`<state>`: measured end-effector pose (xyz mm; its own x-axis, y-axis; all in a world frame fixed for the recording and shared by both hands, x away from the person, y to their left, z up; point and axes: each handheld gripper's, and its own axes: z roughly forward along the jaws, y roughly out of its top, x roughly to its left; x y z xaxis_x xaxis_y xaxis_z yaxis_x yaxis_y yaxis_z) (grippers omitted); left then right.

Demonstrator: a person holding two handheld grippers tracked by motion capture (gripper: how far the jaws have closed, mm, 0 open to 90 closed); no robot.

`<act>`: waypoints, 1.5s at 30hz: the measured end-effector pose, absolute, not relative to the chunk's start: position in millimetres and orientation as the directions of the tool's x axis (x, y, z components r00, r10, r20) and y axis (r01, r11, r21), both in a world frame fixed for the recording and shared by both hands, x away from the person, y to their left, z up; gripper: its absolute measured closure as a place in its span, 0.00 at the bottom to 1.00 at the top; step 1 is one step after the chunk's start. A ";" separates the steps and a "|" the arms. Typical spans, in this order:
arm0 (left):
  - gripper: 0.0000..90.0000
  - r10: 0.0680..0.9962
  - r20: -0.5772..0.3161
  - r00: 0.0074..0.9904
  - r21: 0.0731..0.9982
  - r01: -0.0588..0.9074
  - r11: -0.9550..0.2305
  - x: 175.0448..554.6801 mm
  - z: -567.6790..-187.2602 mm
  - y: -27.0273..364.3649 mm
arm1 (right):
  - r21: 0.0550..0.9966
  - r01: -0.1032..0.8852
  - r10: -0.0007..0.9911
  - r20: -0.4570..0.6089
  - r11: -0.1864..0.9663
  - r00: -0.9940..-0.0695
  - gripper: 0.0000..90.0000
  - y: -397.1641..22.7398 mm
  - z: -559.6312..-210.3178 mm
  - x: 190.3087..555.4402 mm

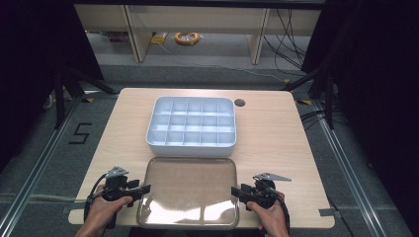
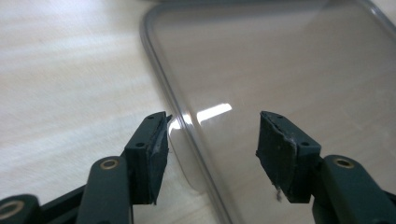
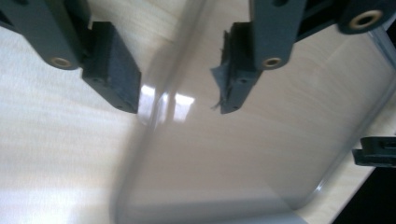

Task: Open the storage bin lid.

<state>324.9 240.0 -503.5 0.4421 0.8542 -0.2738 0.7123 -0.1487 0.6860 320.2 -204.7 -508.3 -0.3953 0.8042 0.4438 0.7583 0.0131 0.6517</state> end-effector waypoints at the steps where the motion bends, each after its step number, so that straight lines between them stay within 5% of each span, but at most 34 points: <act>1: 0.47 0.858 -0.262 0.442 0.696 0.702 -0.149 324.6 -501.7 241.6 | 0.652 0.758 0.804 0.444 0.013 -0.395 0.55 -204.7 -508.3 320.2; 7: 0.46 0.847 -0.281 0.450 0.716 0.686 -0.127 323.6 -500.2 239.9 | 0.699 0.714 0.794 0.417 0.031 -0.443 0.52 -208.2 -502.9 322.7; 11: 0.38 0.833 -0.273 0.481 0.753 0.646 -0.126 322.6 -496.3 235.0 | 0.781 0.620 0.801 0.321 0.078 -0.505 0.41 -207.0 -495.0 327.4; 22: 0.21 0.795 -0.316 0.517 0.789 0.609 -0.082 322.1 -494.0 233.6 | 0.876 0.474 0.708 0.279 0.089 -0.648 0.21 -209.0 -482.2 324.9; 45: 0.17 0.749 -0.292 0.594 0.809 0.572 -0.138 296.1 -490.0 221.3 | 0.885 0.450 0.666 0.266 0.118 -0.697 0.18 -216.7 -481.5 288.7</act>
